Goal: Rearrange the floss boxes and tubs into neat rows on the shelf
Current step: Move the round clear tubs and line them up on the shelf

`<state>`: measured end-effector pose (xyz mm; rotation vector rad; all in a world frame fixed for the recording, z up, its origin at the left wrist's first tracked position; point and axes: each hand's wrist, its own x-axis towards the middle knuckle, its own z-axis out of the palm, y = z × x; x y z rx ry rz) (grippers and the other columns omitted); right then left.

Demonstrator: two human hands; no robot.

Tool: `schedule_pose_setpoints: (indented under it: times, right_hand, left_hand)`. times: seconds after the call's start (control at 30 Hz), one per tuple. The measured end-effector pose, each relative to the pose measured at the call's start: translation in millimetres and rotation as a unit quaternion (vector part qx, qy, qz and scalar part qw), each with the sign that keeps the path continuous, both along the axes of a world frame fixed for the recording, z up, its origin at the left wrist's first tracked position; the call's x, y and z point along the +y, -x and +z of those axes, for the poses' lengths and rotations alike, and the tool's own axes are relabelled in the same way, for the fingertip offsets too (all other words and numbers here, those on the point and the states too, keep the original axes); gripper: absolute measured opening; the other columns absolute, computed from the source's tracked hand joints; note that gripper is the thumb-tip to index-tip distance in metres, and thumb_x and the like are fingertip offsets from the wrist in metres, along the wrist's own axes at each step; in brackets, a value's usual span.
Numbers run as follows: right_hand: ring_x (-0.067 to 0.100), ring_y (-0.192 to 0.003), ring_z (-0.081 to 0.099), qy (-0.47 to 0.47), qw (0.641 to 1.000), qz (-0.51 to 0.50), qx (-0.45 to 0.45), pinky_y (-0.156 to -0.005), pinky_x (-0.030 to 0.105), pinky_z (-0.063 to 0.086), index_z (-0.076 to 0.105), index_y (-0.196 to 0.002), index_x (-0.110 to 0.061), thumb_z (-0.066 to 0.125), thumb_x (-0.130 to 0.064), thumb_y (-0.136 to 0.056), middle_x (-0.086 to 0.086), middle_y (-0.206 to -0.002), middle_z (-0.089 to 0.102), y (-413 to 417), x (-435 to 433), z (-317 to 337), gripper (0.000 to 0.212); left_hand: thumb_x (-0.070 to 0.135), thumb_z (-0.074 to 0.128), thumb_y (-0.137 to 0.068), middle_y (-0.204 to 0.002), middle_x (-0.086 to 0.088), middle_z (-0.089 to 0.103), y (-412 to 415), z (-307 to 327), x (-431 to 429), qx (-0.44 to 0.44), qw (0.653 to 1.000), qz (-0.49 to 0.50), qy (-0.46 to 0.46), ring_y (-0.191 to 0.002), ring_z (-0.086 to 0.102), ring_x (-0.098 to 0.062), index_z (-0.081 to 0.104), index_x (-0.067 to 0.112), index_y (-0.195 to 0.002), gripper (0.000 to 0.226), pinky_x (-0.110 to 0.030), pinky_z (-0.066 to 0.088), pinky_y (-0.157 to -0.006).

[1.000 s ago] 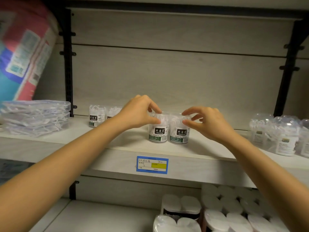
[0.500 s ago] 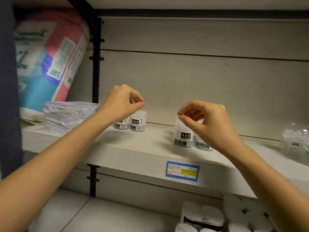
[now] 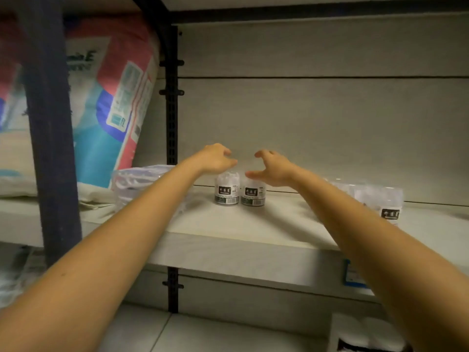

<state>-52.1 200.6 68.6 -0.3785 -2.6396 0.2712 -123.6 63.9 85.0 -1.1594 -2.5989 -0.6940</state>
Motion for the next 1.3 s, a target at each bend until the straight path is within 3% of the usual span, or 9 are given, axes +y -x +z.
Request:
schedule_pose_setpoints:
  times: [0.13,0.23,0.4,0.53,0.63,0.83,1.03,1.2,1.3]
  right_hand:
    - [0.027,-0.13,0.041,0.037,0.998,-0.018,-0.037,-0.101,0.029,0.034,0.036,-0.139,-0.011,0.056,-0.038,-0.089,0.012,-0.144,0.042,13,3,-9,0.061]
    - [0.028,-0.125,0.047,0.053,0.998,-0.021,-0.022,-0.097,0.032,0.039,0.04,-0.137,-0.011,0.058,-0.035,-0.088,0.013,-0.14,0.046,14,6,-14,0.057]
    - [0.027,-0.125,0.047,0.048,0.999,-0.012,0.002,-0.099,0.033,0.04,0.043,-0.135,-0.012,0.06,-0.036,-0.085,0.012,-0.139,0.048,1,1,-6,0.057]
    - [0.026,-0.119,0.052,0.067,0.997,0.016,0.045,-0.1,0.038,0.044,0.045,-0.133,-0.016,0.061,-0.039,-0.085,0.01,-0.138,0.049,-43,-2,11,0.057]
    - [0.023,-0.112,0.056,0.106,0.991,0.057,0.051,-0.097,0.04,0.048,0.046,-0.132,-0.019,0.061,-0.043,-0.083,0.008,-0.135,0.051,-94,1,21,0.057]
    - [0.008,-0.098,0.059,0.133,0.987,0.083,0.037,-0.08,0.022,0.051,0.049,-0.127,-0.031,0.055,-0.057,-0.066,-0.006,-0.119,0.053,-200,13,30,0.067]
    - [0.012,-0.103,0.06,0.118,0.987,0.078,0.072,-0.088,0.03,0.051,0.05,-0.121,-0.036,0.055,-0.06,-0.061,-0.006,-0.128,0.054,-262,46,23,0.065]
    - [0.014,-0.102,0.058,0.096,0.985,0.041,0.135,-0.085,0.03,0.049,0.048,-0.127,-0.027,0.063,-0.047,-0.077,-0.003,-0.133,0.052,-276,79,8,0.056]
    - [0.014,-0.101,0.056,0.089,0.988,0.037,0.118,-0.086,0.031,0.048,0.048,-0.127,-0.023,0.064,-0.044,-0.078,-0.001,-0.132,0.053,-270,89,-9,0.056]
  left_hand:
    - [0.031,0.04,-0.097,-0.136,-0.019,0.049,18,-9,12,-0.02,0.995,0.003,0.1,-0.121,0.048,-0.031,0.051,-0.001,-0.125,0.044,-0.032,0.038,-0.094]
    - [0.033,0.041,-0.096,-0.128,-0.02,0.054,26,-15,17,-0.019,0.994,0.003,0.107,-0.11,0.053,-0.031,0.054,-0.003,-0.119,0.045,-0.032,0.041,-0.085]
    - [0.033,0.051,-0.092,-0.117,-0.016,0.056,18,-9,16,-0.035,0.998,-0.005,0.052,-0.094,0.05,-0.025,0.055,-0.001,-0.114,0.041,-0.036,0.046,-0.085]
    - [0.036,0.059,-0.087,-0.104,-0.006,0.052,-14,11,1,-0.04,0.997,-0.05,-0.039,-0.099,0.057,-0.027,0.058,0.01,-0.111,0.036,-0.04,0.05,-0.094]
    - [0.045,0.063,-0.08,-0.102,-0.004,0.063,-49,19,-10,-0.03,0.993,-0.078,-0.085,-0.096,0.062,-0.024,0.065,0.008,-0.098,0.041,-0.04,0.053,-0.087]
    - [0.053,0.065,-0.071,-0.086,-0.002,0.073,-131,15,-6,-0.082,0.974,-0.151,-0.144,-0.08,0.065,-0.015,0.074,0.013,-0.09,0.045,-0.031,0.053,-0.078]
    - [0.057,0.067,-0.067,-0.091,-0.006,0.074,-187,5,25,-0.068,0.965,-0.157,-0.199,-0.093,0.067,-0.024,0.075,0.015,-0.089,0.048,-0.035,0.054,-0.079]
    - [0.056,0.067,-0.071,-0.12,-0.007,0.064,-206,-12,58,0.045,0.973,-0.068,-0.218,-0.106,0.059,-0.02,0.059,0.012,-0.123,0.068,-0.028,0.045,-0.087]
    - [0.055,0.066,-0.072,-0.127,-0.007,0.06,-206,-26,67,0.023,0.98,-0.062,-0.188,-0.111,0.056,-0.02,0.055,0.011,-0.127,0.071,-0.027,0.042,-0.088]
